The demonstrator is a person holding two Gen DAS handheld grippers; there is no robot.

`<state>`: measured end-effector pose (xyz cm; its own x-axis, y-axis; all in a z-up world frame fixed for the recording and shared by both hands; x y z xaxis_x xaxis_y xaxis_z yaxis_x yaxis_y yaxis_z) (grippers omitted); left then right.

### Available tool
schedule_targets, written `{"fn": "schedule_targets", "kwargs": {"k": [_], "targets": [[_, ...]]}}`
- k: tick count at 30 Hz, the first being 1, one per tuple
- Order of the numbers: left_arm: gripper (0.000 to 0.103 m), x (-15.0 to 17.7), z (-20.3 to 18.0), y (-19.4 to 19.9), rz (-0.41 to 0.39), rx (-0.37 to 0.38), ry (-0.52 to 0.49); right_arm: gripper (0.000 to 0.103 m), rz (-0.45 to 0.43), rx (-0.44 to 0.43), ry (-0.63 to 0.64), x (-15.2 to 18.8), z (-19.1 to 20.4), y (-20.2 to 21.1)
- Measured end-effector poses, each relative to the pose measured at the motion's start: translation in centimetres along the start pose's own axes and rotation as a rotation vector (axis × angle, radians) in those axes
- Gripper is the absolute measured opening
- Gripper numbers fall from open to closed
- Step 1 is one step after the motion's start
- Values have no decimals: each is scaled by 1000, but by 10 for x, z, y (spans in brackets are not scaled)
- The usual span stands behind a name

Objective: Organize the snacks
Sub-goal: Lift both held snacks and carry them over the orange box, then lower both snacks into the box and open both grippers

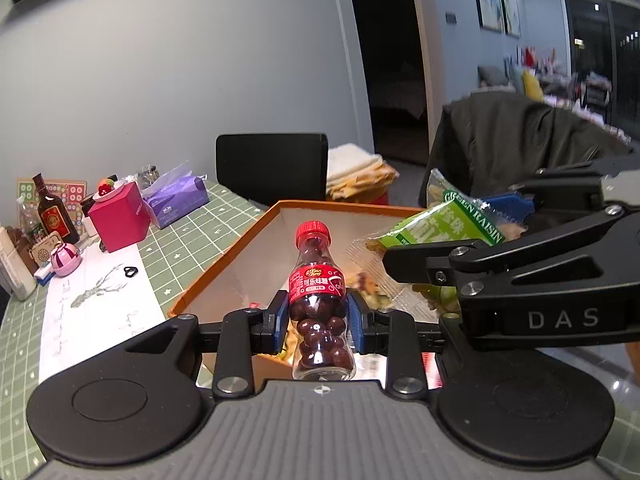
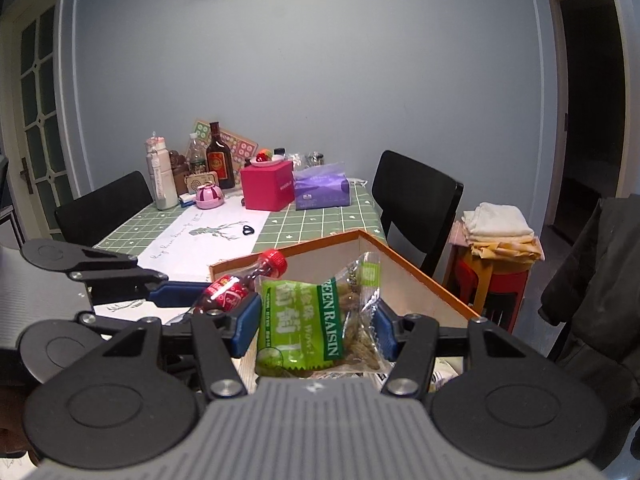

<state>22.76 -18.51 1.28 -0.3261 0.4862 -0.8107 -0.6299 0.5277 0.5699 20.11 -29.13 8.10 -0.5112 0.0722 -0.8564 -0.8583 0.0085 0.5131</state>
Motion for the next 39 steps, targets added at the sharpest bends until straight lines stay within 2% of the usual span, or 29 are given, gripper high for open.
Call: {"fn": "schedule_targets", "kwargs": {"k": [6, 12, 18, 21, 25, 29, 39], "targets": [[34, 0, 18, -41, 85, -2, -1, 57, 93, 22, -6, -6, -8, -54], [34, 3, 32, -78, 186, 80, 62, 57, 213, 12, -57, -4, -20, -106], [34, 1, 40, -101, 254, 75, 82, 56, 294, 1, -63, -8, -23, -142], [34, 1, 42, -109, 287, 48, 65, 56, 341, -20, -94, -11, -25, -160], [34, 0, 48, -120, 325, 38, 68, 57, 372, -24, -91, -15, -25, -177], [34, 0, 50, -130, 356, 3, 28, 57, 421, -31, -98, -12, -25, -190], [34, 4, 55, -138, 393, -2, 37, 57, 461, -17, -73, -7, -21, -213]]}}
Point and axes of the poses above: each gripper's, at about its wrist camera, not at the fingertips, and y roughly against the way its jaws point, z to its left, x to its underside, the point moved 6 cm from there along -y, roughly the way its jaws point, and after that the axes turned 6 degrees about x, right-handed, at the moved point
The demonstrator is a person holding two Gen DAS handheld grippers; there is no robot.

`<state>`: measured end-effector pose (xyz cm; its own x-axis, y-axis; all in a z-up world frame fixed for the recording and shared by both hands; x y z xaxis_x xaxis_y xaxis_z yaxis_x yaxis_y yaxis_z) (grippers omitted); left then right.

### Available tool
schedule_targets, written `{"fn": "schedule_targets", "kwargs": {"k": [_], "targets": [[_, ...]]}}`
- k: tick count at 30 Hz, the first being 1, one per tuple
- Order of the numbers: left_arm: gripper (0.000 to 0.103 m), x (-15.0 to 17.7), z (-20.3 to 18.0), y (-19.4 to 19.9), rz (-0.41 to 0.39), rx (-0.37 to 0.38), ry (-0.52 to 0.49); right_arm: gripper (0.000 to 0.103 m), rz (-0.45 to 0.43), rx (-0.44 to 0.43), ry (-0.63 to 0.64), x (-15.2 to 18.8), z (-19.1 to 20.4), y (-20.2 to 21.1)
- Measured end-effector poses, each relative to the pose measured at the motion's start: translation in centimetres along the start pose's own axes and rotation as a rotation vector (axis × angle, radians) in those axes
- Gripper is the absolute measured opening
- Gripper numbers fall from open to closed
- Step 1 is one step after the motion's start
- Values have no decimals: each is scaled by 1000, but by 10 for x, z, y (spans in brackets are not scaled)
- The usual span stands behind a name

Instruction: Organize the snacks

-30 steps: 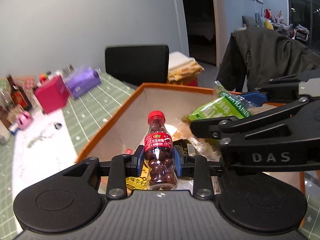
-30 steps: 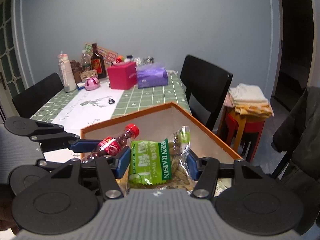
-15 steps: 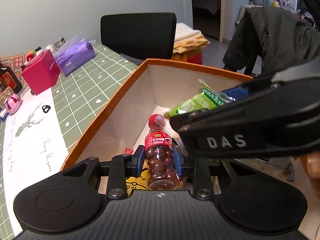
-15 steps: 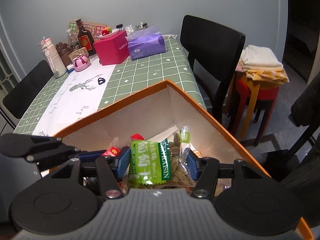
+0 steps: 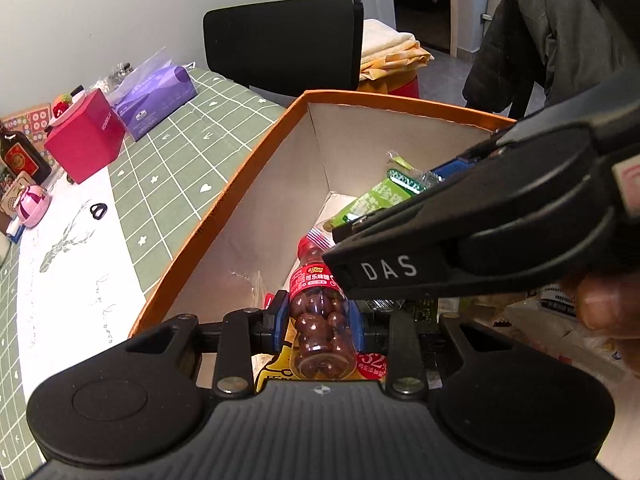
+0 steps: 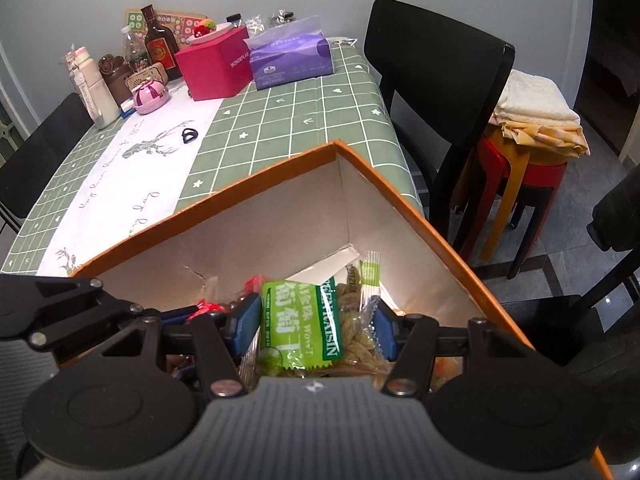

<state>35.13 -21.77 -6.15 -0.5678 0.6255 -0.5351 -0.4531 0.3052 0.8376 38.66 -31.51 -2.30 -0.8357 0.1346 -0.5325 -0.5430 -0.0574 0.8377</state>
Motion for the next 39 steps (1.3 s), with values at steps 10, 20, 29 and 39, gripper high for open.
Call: {"fn": "schedule_targets", "kwargs": {"k": [10, 20, 29, 39], "targets": [[35, -3, 12, -4, 18, 21, 95, 58, 27, -12, -46, 5, -5, -16], [46, -7, 15, 19, -27, 51, 139, 59, 25, -21, -45, 3, -8, 7], [46, -12, 4, 57, -63, 29, 119, 59, -30, 10, -20, -5, -3, 57], [78, -6, 6, 131, -227, 16, 211, 60, -208, -29, -40, 7, 0, 156]]}}
Point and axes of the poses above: each gripper's, at about its wrist camera, not at the fingertips, and y roughly against the way its jaws point, z to its left, x to its underside, the point moved 6 cm from there along -y, roughly the way its jaws point, and after that the axes turned 6 degrees about x, right-handed, at the moved point
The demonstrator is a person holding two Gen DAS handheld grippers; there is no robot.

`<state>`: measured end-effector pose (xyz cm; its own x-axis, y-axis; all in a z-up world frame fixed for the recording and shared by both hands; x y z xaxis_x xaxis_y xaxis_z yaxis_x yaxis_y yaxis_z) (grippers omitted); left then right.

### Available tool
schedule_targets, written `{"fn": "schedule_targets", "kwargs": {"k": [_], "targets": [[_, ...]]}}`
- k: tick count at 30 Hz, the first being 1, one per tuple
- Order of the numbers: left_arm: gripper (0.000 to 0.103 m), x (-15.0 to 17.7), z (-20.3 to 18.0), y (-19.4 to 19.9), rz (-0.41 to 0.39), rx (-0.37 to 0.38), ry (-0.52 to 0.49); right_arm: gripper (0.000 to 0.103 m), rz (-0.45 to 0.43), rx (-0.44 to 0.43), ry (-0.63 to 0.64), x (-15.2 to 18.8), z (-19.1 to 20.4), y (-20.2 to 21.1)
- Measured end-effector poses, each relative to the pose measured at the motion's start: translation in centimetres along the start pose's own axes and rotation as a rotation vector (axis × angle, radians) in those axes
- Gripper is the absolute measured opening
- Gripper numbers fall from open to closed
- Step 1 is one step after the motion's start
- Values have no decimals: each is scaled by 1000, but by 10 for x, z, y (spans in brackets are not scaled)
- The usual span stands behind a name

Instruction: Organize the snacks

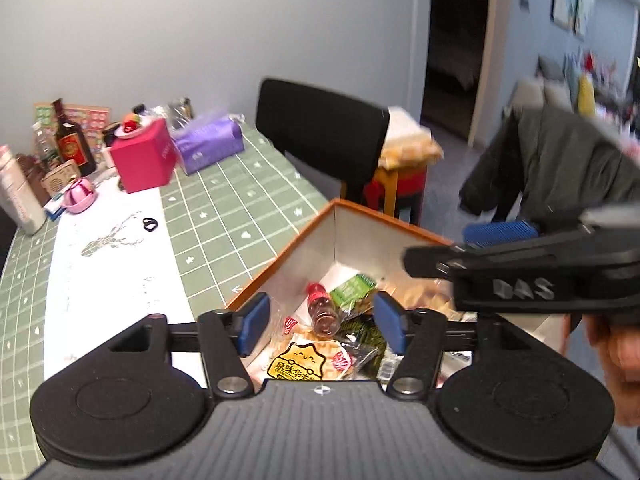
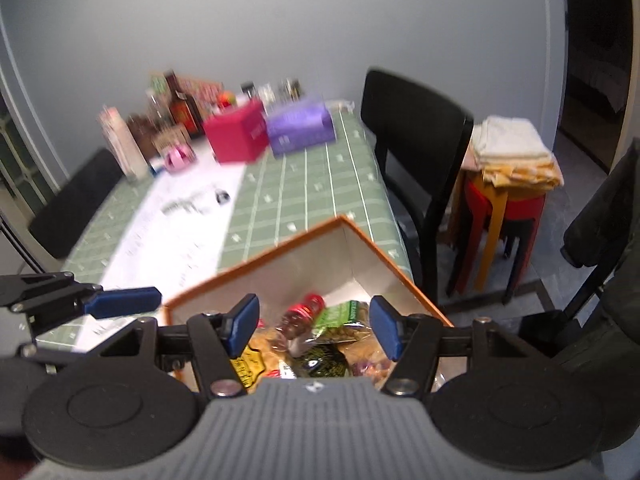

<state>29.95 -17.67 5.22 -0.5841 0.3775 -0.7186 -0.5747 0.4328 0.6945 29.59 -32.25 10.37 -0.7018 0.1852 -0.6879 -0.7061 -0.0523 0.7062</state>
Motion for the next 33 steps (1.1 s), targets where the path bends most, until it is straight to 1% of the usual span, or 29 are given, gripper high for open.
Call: {"fn": "schedule_targets", "kwargs": {"k": [4, 8, 10, 13, 16, 18, 20, 22, 26, 29, 33], "targets": [[82, 11, -6, 23, -93, 4, 30, 63, -95, -11, -17, 12, 0, 43], [84, 32, -7, 34, -118, 23, 111, 64, -160, 7, -25, 37, 1, 70], [87, 43, -8, 38, -121, 1, 135, 68, -195, 21, -43, 54, 1, 81], [87, 55, -13, 46, -143, -54, 135, 70, -230, 47, -65, 83, 1, 94], [89, 68, -21, 52, -163, -96, 116, 72, -237, 75, -73, 113, 1, 99], [91, 79, -28, 52, -165, -121, 95, 72, -235, 110, -66, 132, 0, 99], [91, 94, -38, 51, -153, -138, 59, 72, -226, 134, -66, 150, -2, 98], [91, 109, -44, 46, -133, -145, 50, 72, -204, 130, -88, 167, -6, 97], [91, 135, -49, 43, -104, -138, 92, 73, -186, 145, -90, 187, -8, 99], [91, 148, -53, 40, -86, -137, 106, 73, -176, 162, -84, 195, -8, 99], [91, 154, -56, 40, -80, -129, 117, 73, -167, 163, -82, 201, -11, 98]]}}
Point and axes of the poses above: each gripper's, at about its wrist camera, not at the fingertips, and y roughly against the way its jaws point, z to its left, x to its underside, the point moved 6 cm from there along -y, roughly the way its jaws point, and after that the axes turned 6 degrees about x, right-handed, at the moved point
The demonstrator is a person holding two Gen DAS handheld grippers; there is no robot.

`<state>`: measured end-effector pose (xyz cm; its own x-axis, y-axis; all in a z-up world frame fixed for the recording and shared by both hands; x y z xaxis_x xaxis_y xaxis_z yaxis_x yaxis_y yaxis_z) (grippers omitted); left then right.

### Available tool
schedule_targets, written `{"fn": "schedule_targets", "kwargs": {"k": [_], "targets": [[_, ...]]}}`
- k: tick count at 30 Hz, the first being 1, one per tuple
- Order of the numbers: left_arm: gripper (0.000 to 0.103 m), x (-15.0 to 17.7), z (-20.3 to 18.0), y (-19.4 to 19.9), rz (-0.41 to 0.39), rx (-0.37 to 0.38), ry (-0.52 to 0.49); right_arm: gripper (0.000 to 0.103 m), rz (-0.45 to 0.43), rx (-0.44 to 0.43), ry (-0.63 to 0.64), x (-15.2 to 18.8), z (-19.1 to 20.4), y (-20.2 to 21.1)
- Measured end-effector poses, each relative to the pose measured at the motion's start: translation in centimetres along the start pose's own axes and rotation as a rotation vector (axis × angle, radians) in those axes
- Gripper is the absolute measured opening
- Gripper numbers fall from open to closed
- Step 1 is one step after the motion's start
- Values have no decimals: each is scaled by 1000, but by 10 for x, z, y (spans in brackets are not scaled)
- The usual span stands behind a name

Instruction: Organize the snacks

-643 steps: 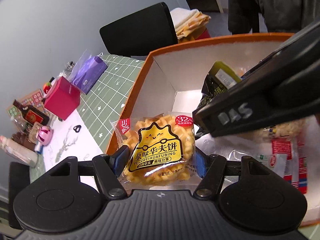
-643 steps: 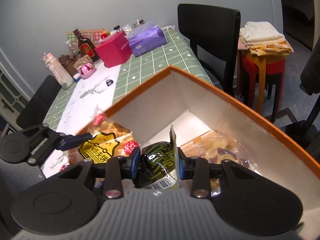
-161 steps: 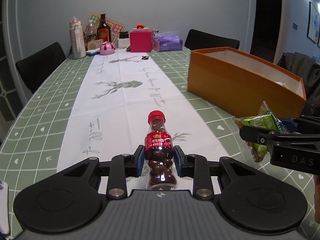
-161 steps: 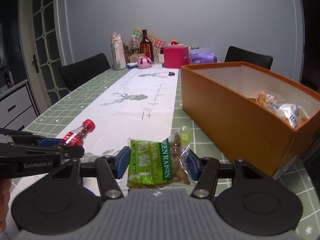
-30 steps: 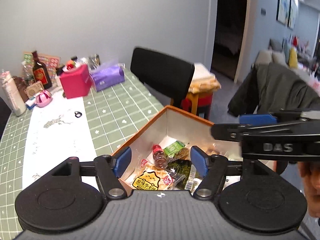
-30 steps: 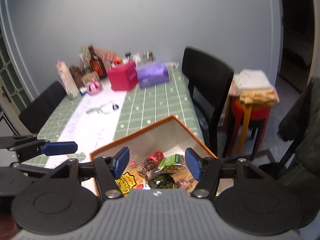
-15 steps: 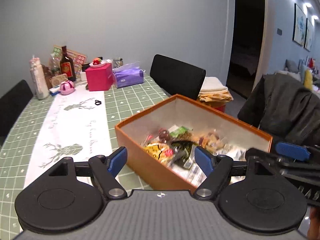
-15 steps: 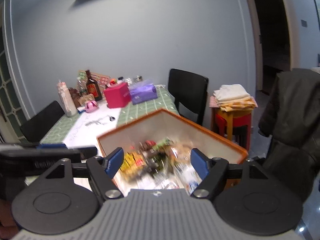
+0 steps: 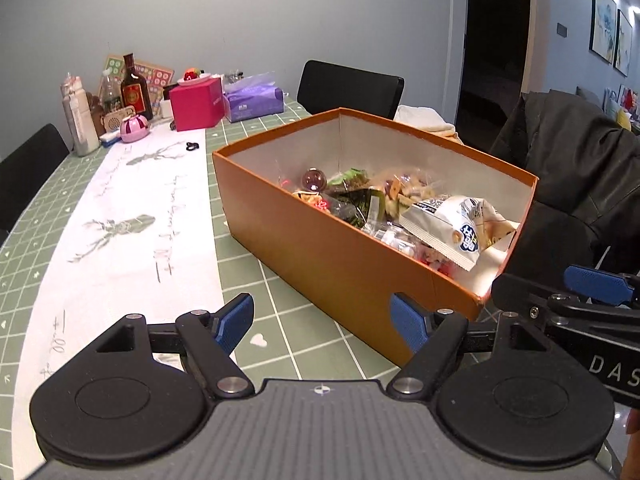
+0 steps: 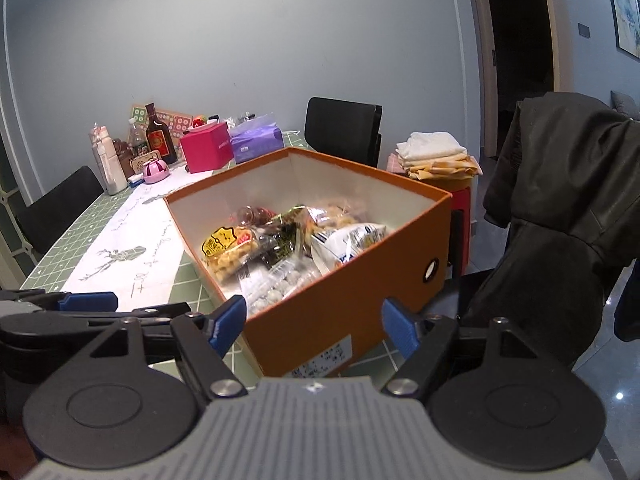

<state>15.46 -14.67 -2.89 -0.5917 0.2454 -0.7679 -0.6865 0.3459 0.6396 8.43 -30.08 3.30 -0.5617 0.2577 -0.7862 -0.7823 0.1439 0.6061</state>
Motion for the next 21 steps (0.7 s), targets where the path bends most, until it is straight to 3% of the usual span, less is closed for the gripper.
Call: {"fn": "schedule_targets", "kwargs": {"k": [21], "targets": [[91, 4, -10, 6, -1, -6, -3, 73, -11, 13, -1, 2, -3, 11]]}}
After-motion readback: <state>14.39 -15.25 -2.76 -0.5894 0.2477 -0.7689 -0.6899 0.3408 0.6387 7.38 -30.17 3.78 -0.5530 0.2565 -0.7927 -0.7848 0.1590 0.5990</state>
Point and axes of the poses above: each gripper's, at about its wrist camera, not at the fingertips, and y roughly against the way its jaws point, z to its left, x to its underside, the point moved 6 cm from there along -y, roughly the way its jaws point, and after that the axes turned 6 degrees about x, right-handed, at the moved point
